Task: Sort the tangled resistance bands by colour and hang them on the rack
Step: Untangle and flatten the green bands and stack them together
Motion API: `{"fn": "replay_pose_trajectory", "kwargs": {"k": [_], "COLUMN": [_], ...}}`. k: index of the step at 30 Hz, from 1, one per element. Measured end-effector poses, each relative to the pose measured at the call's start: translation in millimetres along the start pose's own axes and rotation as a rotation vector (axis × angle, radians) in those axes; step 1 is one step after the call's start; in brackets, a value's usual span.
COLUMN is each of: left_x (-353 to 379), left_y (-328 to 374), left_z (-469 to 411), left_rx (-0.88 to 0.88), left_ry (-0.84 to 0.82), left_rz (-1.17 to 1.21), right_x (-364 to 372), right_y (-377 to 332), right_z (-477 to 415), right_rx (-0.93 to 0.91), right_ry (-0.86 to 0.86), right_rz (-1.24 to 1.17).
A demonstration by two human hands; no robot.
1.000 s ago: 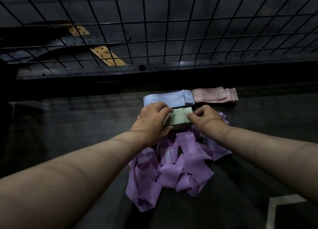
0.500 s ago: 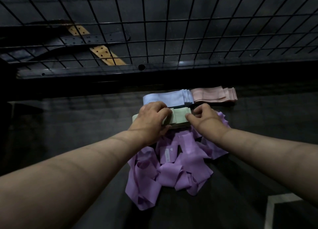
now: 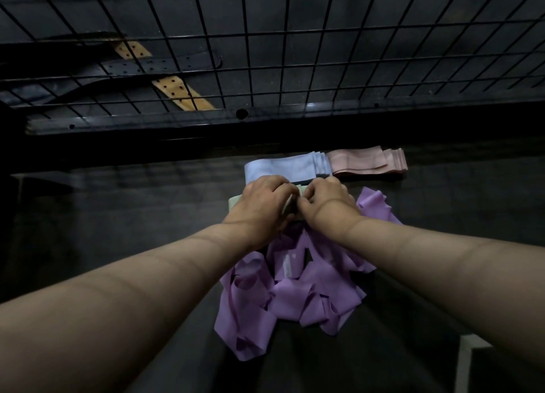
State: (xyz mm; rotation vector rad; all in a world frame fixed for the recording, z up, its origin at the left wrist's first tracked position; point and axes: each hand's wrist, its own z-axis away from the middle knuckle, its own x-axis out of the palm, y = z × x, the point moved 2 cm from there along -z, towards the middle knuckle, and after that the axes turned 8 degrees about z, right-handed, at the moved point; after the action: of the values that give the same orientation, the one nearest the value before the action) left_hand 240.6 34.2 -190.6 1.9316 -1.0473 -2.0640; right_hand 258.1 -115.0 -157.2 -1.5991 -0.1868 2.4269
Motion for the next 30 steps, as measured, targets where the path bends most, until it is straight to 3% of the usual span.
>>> {"fn": "replay_pose_trajectory", "kwargs": {"k": [7,14,20,30], "left_x": [-7.4,-1.8,0.1,-1.8], "left_y": [-5.1,-7.1,-13.7,-7.5], "left_z": [2.4,8.2,11.8,16.0], "left_rx": [0.03,0.028,0.032,0.004], "left_ry": [0.002,-0.019,-0.014,-0.021], "left_rz": [-0.033,-0.035,-0.055,-0.082], "right_x": [-18.3,5.1,20.3,21.4], "right_y": [47.8,63.1,63.4,60.2], "right_z": [-2.0,-16.1,-20.7,-30.8], "right_rx": [0.107,0.199,0.21,0.221], "right_ry": [0.122,0.005,0.026,-0.099], "right_rz": [-0.34,-0.218,-0.335,-0.415]}}
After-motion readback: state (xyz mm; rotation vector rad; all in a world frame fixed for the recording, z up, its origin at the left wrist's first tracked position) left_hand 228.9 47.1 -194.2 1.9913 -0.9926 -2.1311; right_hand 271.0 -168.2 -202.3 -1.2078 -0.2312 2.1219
